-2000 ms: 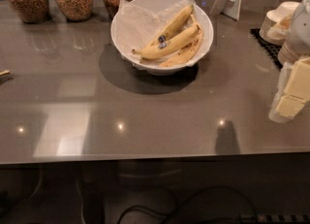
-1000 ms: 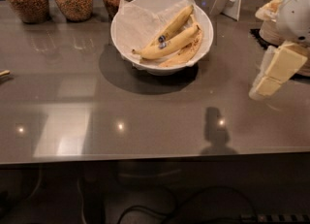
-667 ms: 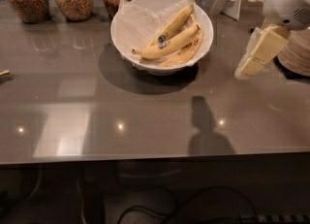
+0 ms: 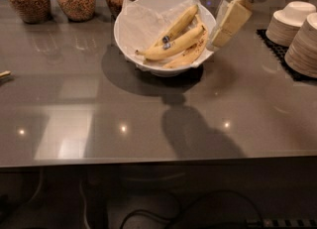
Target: Pick banana from white bowl
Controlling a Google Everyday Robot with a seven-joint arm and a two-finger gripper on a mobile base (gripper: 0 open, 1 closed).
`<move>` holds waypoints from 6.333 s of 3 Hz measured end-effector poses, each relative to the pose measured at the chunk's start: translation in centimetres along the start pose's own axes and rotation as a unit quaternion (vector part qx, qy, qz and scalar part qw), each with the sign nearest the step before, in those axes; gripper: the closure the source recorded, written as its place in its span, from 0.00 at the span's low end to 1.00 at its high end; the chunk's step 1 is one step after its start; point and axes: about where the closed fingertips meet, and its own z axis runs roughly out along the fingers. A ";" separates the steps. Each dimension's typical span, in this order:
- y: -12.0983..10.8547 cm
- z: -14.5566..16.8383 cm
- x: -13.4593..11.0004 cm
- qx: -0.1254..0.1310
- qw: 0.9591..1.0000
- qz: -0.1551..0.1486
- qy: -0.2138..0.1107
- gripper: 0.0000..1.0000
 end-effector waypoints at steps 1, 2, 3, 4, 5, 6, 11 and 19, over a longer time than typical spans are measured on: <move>-1.3 3.8 -2.8 -0.021 0.999 -0.021 -0.040 0.00; -1.4 4.0 -2.9 -0.022 0.999 -0.022 -0.041 0.00; -1.3 4.3 -2.7 -0.021 0.999 -0.034 -0.030 0.00; -1.1 6.2 -2.0 -0.024 0.998 -0.050 -0.019 0.13; -1.1 8.7 -1.1 -0.034 0.998 -0.054 -0.013 0.34; -1.4 10.8 -0.8 -0.044 0.997 -0.056 -0.014 0.43; -1.9 17.8 1.8 -0.089 0.995 -0.045 -0.016 0.44; -1.4 15.7 -0.4 -0.113 0.987 -0.102 0.045 1.00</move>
Offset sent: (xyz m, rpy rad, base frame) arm 0.0213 0.0350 -0.0068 0.0364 0.0055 0.0768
